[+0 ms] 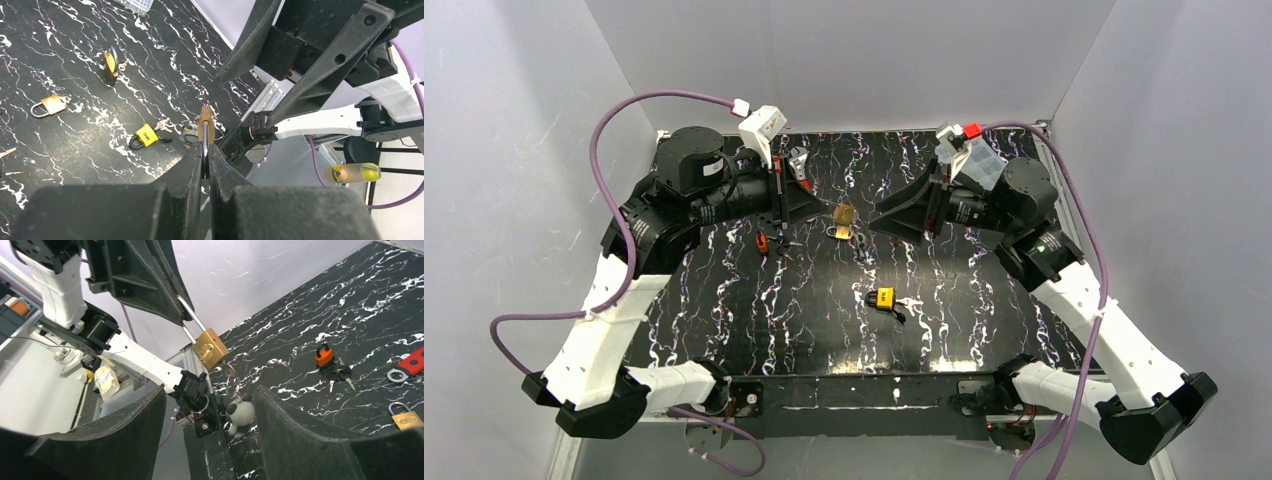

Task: Lock with the key
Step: Lock the lock.

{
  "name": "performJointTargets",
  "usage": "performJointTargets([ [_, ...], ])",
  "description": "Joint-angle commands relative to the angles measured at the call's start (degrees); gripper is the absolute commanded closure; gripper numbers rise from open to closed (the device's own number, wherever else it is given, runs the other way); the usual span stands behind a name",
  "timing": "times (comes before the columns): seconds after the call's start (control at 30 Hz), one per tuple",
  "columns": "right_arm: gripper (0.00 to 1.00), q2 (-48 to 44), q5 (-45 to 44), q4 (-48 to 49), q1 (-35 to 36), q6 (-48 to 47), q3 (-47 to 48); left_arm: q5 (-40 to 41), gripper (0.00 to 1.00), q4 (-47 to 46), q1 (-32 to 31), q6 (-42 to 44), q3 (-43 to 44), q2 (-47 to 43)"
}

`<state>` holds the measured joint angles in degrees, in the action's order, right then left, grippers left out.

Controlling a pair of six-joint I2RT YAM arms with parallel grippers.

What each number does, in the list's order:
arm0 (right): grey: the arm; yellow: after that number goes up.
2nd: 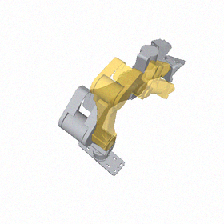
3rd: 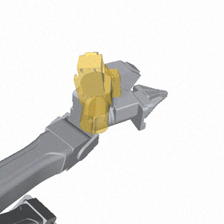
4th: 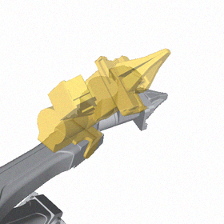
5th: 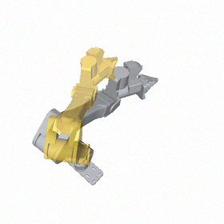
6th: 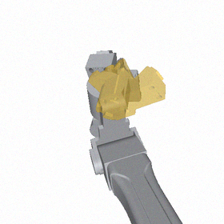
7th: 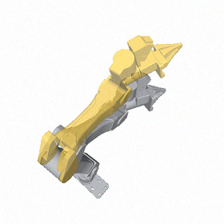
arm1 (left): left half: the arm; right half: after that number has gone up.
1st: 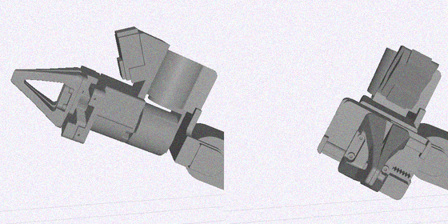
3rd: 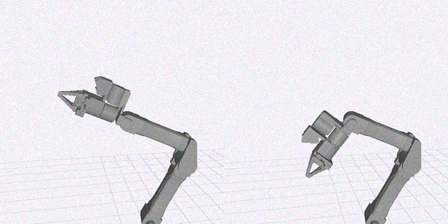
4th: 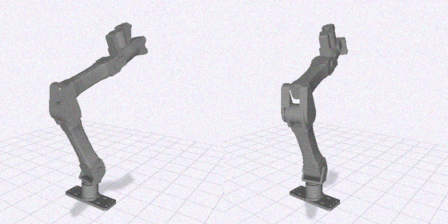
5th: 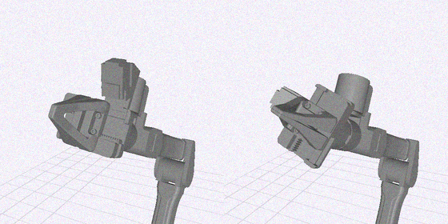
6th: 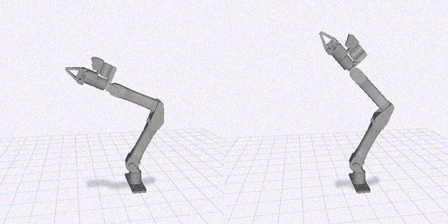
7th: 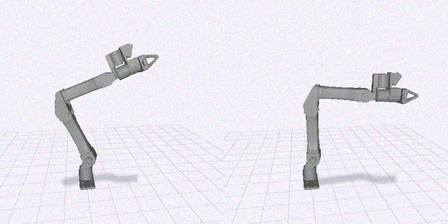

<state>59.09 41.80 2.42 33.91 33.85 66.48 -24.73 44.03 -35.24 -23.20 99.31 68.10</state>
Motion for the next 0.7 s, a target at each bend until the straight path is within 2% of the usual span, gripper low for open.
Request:
performJointTargets([
  [0.0, 0.29, 0.1, -5.0, -1.0, 2.4, -5.4, 0.6, -1.7, 1.0, -0.2, 0.2, -0.7, 2.7, -0.1],
  [0.2, 0.29, 2.7, -9.3, -5.2, 6.6, -10.7, 3.5, -2.6, 1.0, -0.2, 0.2, -1.1, 3.3, 0.5],
  [0.43, 0.41, 3.6, -11.3, -5.6, 7.6, -11.9, 3.8, -3.2, 1.0, 0.3, 0.2, -1.0, 4.4, 1.1],
  [0.5, 0.49, 3.7, -11.5, -5.6, 7.7, -12.0, 4.0, -3.2, 1.0, 0.4, 0.2, -1.0, 4.5, 1.2],
  [0.57, 0.64, 3.7, -11.7, -5.9, 7.7, -12.0, 4.1, -3.3, 1.0, 0.4, 0.2, -1.0, 4.5, 1.4],
  [0.67, 0.79, 3.8, -11.6, -6.0, 7.6, -12.0, 4.2, -3.6, 1.0, 0.5, 0.2, -1.0, 4.7, 1.5],
])
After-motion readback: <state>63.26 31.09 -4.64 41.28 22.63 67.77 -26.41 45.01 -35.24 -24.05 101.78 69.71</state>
